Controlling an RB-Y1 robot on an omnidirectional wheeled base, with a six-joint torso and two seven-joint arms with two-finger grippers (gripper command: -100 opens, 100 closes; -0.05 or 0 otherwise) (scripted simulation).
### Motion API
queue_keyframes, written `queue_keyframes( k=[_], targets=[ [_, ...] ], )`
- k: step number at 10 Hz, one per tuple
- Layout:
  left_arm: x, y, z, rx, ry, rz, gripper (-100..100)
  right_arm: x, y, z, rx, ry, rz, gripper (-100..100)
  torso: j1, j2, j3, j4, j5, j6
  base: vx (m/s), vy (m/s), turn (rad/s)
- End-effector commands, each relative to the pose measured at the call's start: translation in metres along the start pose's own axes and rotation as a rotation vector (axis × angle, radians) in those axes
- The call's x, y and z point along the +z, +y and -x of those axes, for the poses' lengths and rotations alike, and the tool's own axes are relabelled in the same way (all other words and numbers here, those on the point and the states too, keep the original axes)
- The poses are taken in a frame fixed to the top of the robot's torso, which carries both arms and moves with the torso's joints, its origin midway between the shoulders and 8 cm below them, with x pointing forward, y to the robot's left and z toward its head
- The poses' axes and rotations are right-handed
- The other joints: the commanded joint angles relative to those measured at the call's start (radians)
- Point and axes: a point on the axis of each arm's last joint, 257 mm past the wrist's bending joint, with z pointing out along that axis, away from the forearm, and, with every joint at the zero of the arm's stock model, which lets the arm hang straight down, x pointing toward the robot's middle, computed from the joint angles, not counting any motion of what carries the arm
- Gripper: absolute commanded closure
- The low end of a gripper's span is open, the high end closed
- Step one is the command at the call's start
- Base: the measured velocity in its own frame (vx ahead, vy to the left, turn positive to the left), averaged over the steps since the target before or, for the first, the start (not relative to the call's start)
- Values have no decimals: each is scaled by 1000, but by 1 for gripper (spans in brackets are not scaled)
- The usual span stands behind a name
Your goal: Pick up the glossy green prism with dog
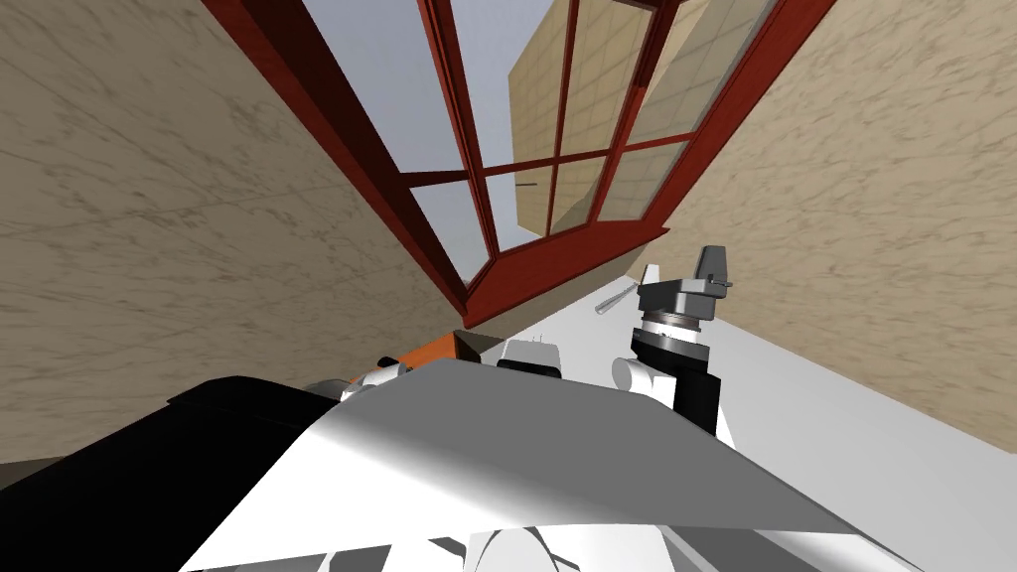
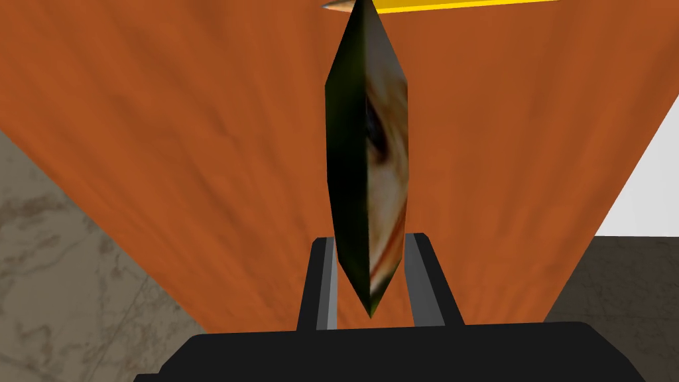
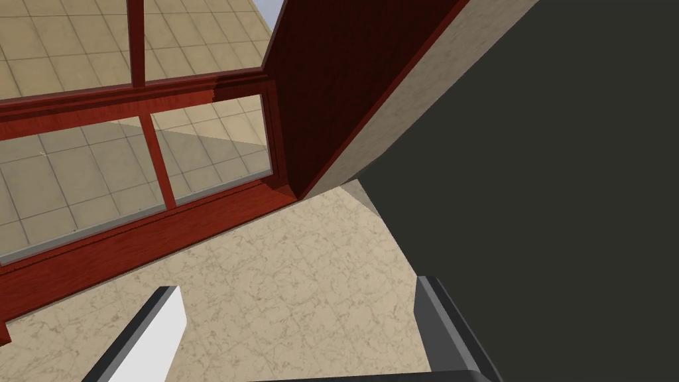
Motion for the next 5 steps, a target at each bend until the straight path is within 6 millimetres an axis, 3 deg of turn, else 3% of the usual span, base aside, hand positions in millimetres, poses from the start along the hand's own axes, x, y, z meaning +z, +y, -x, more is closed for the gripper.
queue_keyframes(
  k=[1,2,3,5],
  targets=[
    [-1,-19,-3,37,-15,-18,100,0,0,0,0,0,0,0,0,0,0,0,0,0,2,-11,50],
    [0,-16,-20,49,9,14,100,0,0,0,0,0,0,0,0,0,0,1,0,3,11,4,324],
    [-6,-46,-26,69,10,-30,100,0,0,0,0,0,0,0,1,0,0,0,1,-1,11,-12,251],
    [-7,-50,-22,95,-15,-35,100,0,0,0,0,0,0,0,0,0,0,1,-1,2,3,-6,1]
  ],
)
